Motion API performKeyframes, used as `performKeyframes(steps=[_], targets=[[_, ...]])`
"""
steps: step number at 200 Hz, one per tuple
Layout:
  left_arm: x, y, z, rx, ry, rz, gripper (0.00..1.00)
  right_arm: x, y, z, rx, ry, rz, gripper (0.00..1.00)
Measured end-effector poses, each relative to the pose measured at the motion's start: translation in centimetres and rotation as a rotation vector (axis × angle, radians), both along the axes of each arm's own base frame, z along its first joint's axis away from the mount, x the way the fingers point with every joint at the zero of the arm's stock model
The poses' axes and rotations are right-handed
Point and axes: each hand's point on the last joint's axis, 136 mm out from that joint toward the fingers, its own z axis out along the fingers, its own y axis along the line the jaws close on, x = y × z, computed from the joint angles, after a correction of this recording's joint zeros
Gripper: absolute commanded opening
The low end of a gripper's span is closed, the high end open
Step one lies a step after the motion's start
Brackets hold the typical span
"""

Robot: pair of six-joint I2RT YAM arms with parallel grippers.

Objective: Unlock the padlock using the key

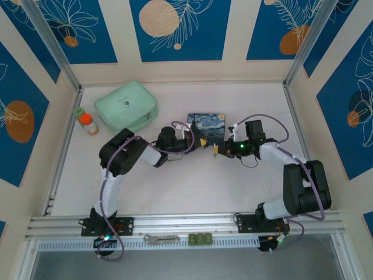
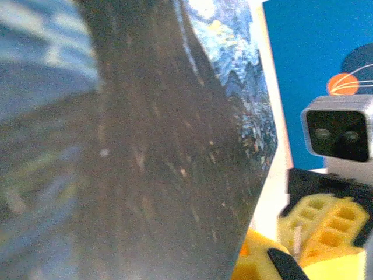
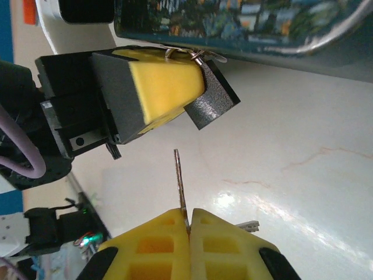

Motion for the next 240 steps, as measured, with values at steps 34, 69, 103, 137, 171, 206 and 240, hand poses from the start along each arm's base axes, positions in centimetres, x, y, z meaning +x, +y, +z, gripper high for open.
performKeyframes(steps=[34, 69, 103, 137, 171, 206, 240], targets=[[0.3, -0.1, -0.6, 0.026, -0.064, -0.001, 0.11, 0.1, -0.8, 0.9, -0.08, -0.057, -0.04, 0.0], [0.3, 0.3, -0.9, 0.04, -0.097, 0.011, 0.46, -0.4, -0.4, 1.1, -0.131, -0.088, -0.021, 0.0], [-1.0, 2.1, -1.2, 0.072, -0.092, 0.044, 0.53, -0.1, 0.2, 2.2, -0.141, -0.116, 0.0, 0.0], [-2.9, 4.5, -1.3, 0.107, -0.065, 0.072, 0.55, 0.6, 1.1, 4.0, -0.146, -0.164, 0.024, 0.0], [-4.3, 6.9, -0.7, 0.168, -0.017, 0.092, 0.56, 0.0, 3.3, 6.0, -0.106, -0.224, 0.123, 0.0], [-2.4, 7.5, 5.1, 0.133, -0.064, 0.11, 0.54, -1.4, 6.0, 7.5, -0.021, -0.261, 0.263, 0.0], [-0.6, 7.3, 12.4, 0.031, -0.18, 0.113, 0.51, -2.0, 7.2, 8.5, 0.049, -0.269, 0.336, 0.0]])
